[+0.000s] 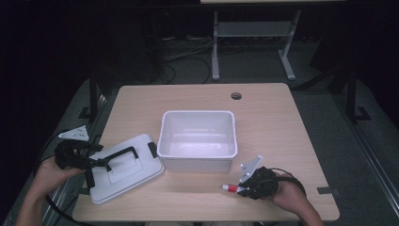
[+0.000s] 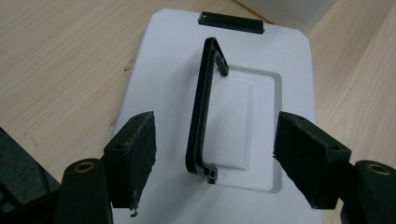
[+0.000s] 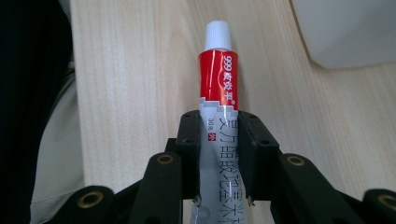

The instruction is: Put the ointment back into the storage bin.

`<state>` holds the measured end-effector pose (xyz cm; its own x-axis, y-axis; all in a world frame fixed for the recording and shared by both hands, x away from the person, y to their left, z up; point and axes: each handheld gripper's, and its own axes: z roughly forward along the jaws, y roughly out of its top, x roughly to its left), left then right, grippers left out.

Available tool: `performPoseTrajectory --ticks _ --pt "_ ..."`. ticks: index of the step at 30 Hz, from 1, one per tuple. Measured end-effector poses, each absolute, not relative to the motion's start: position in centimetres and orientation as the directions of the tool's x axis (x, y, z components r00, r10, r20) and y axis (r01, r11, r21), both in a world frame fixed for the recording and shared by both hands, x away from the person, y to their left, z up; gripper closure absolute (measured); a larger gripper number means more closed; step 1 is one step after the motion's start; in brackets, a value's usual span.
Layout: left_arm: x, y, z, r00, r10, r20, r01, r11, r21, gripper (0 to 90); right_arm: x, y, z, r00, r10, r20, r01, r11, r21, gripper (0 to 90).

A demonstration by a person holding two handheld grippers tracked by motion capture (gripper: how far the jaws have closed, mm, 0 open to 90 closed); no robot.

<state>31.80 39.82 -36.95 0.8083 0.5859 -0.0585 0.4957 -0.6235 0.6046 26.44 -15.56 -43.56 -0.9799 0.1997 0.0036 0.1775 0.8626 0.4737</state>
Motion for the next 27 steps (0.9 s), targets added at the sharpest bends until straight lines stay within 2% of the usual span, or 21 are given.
performPoseTrajectory --ticks 27 --pt "31.9 39.1 -36.7 0.813 0.579 -0.051 0.488 -0.632 0.601 27.8 25.9 -13.2 -36.5 -0.993 0.106 -0.047 0.069 0.865 0.497 71.2"
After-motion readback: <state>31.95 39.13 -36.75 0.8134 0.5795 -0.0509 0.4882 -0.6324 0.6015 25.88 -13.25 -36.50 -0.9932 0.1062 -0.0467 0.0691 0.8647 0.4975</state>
